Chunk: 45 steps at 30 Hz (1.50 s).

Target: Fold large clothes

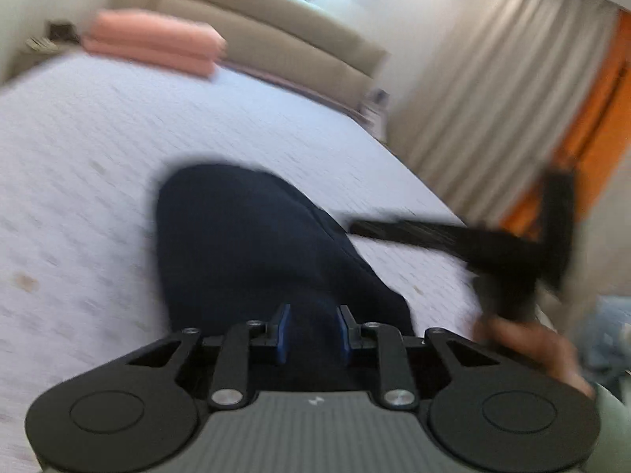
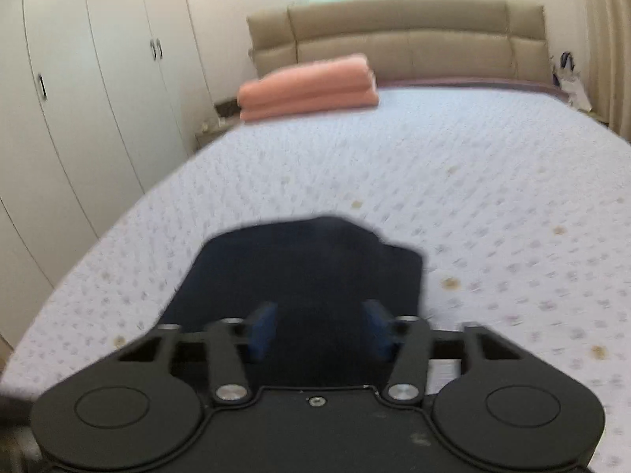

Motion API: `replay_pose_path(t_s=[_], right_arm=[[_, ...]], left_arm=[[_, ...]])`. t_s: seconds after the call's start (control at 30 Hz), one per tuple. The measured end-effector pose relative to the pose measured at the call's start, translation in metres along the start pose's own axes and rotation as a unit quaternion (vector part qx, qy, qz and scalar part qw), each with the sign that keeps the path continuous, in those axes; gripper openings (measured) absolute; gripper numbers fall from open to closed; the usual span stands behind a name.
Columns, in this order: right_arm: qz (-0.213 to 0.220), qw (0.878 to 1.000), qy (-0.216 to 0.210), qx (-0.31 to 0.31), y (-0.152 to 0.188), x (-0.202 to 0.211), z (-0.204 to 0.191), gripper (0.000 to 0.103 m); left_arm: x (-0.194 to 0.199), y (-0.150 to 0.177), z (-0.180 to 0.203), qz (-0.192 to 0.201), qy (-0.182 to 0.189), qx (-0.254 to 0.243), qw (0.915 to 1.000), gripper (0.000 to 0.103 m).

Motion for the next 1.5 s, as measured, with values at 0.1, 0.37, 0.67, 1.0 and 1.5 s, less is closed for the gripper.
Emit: replay_pose_path(t_s=[0.1, 0.37, 0.67, 1.0, 1.5], right_arm=[[-0.033, 0.997, 0.045, 0.046, 0.029, -0.039, 0.0, 0.022], [-0.021, 0.999, 0.034, -0.017, 0.047, 0.031, 0.034, 0.043], [-0.16, 0.982, 0.096, 0.032, 0.111, 0.04, -0.02, 0.046], [-0.057, 0.989, 0.136, 0.013, 0.049, 0.175, -0.083, 0.08], [-0.037, 0.987, 0.155, -0.021, 0.023, 0.226, -0.103, 0.083]], left_arm=[[-0.033, 0.03, -0.007, -0.046, -0.01, -0.006, 0.9989, 0.017], [-0.007, 0.047, -0.018, -0.053, 0.013, 0.016, 0.9984, 0.004], [0.036, 0.056, 0.017, -0.05, -0.073, -0.041, 0.9952, 0.017], [0.13, 0.041, 0.065, 0.016, -0.19, -0.077, 0.9786, 0.048], [0.212, 0.006, 0.139, 0.114, -0.246, -0.095, 0.9578, 0.103]])
Point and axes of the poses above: each gripper's, at about its wrist camera, not at the fingertips, and x roughly against the way its jaws point, z to its right, y to its underside, the point moved 2 cm from there along -x, roughly the way its jaws point, and after that the axes turned 6 degrees about x, right-handed, at the moved point
